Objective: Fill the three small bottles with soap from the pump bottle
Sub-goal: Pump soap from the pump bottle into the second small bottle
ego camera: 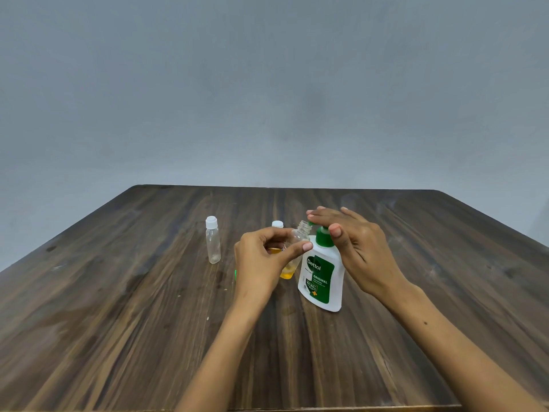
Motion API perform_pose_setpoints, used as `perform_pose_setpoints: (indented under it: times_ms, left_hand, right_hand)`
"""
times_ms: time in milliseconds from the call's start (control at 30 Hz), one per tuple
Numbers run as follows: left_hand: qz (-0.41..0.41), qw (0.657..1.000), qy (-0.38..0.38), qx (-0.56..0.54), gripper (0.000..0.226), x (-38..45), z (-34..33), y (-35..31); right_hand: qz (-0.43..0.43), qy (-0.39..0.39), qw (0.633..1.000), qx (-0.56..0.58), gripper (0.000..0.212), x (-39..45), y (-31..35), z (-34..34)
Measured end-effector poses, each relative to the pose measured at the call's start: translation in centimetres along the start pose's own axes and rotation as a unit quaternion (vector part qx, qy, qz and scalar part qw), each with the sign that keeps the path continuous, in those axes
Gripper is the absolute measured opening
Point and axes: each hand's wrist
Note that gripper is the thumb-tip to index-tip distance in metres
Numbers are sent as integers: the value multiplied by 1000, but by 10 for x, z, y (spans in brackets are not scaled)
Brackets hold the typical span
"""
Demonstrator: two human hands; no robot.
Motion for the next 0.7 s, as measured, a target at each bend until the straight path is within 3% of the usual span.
perform_pose_setpoints:
  times_ms: [700]
  left_hand:
    - [0, 1000, 8, -11, 36, 0, -1, 1]
  right_hand:
    - [0, -25, 1000, 11, 77, 1, 1, -5]
Point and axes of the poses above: each hand's wrist, its own x-axis towards the middle knuckle, its own z-axis out of the back of the hand, y = z × x, and after that the axes turned 14 degrees about x, right-handed
